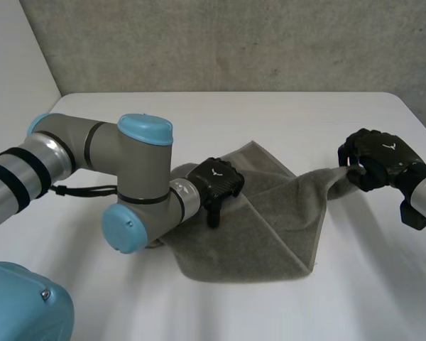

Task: Fold the towel.

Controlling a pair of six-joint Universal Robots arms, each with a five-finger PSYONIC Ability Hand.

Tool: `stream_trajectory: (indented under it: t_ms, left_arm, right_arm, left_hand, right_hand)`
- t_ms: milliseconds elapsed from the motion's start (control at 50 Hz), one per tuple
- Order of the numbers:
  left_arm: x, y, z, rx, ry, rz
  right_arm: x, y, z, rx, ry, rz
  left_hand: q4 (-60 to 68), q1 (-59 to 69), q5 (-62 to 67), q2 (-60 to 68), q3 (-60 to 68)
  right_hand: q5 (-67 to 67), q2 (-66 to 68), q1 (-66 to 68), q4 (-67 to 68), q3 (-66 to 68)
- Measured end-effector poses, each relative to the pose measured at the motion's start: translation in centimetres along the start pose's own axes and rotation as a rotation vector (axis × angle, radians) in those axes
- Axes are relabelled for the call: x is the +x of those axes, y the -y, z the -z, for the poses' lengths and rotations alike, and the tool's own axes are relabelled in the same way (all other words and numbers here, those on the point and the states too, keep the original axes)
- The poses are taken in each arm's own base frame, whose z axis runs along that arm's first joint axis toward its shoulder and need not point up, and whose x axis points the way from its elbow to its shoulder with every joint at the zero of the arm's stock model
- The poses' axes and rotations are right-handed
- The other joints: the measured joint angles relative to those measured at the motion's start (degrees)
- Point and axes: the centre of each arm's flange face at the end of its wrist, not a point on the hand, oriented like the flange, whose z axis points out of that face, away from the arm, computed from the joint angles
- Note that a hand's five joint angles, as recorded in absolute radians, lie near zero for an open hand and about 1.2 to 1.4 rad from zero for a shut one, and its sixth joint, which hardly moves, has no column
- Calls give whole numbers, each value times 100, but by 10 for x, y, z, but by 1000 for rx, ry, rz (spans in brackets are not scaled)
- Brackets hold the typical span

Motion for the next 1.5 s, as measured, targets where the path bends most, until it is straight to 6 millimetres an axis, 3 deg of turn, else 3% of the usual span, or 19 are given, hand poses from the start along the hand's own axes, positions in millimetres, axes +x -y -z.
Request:
stream_trajectory:
  t_ms: [240,680,780,880,920,1160,1400,1460,1500]
  left_arm:
    - [0,10,-6,61,-20,-2]
    - [11,-2,-20,11,-84,0]
    - [10,-2,-20,2,-86,1]
    - [10,1,-17,-1,-83,0]
    - [10,6,-13,4,-76,-4]
    - [3,48,27,58,1,-29]
    - [-18,44,77,82,84,-7]
    - [-23,42,82,119,111,-12]
    - [-26,41,83,161,135,-22]
  right_arm:
    - [-1,-5,-2,-14,6,-4]
    - [-2,-13,-4,-39,12,47]
    - [-2,-13,-4,-40,13,45]
    - [-2,-13,-4,-41,13,44]
    - [-2,-13,-4,-41,13,44]
    - [-2,-13,-3,-43,13,43]
    - [-3,-12,-2,-41,14,44]
    - [-3,-12,-2,-42,14,43]
    - [-3,-12,-2,-42,13,42]
  left_hand:
    - [0,-5,-71,-5,0]
    - [0,499,473,498,0]
    - [0,1183,1170,1276,0]
    - [0,3061,3107,3219,0]
    - [0,4285,4326,4369,0]
    - [0,4337,4456,4402,0]
    - [0,4278,4399,4332,0]
    - [0,3312,3285,3308,0]
    - [0,1205,1198,1208,0]
  right_hand:
    - [0,0,0,0,0]
    - [22,0,0,0,0]
    - [22,0,0,0,0]
    - [22,0,0,0,0]
    - [22,0,0,0,0]
    - [22,0,0,0,0]
    - [22,0,0,0,0]
    - [22,0,0,0,0]
    - [22,0,0,0,0]
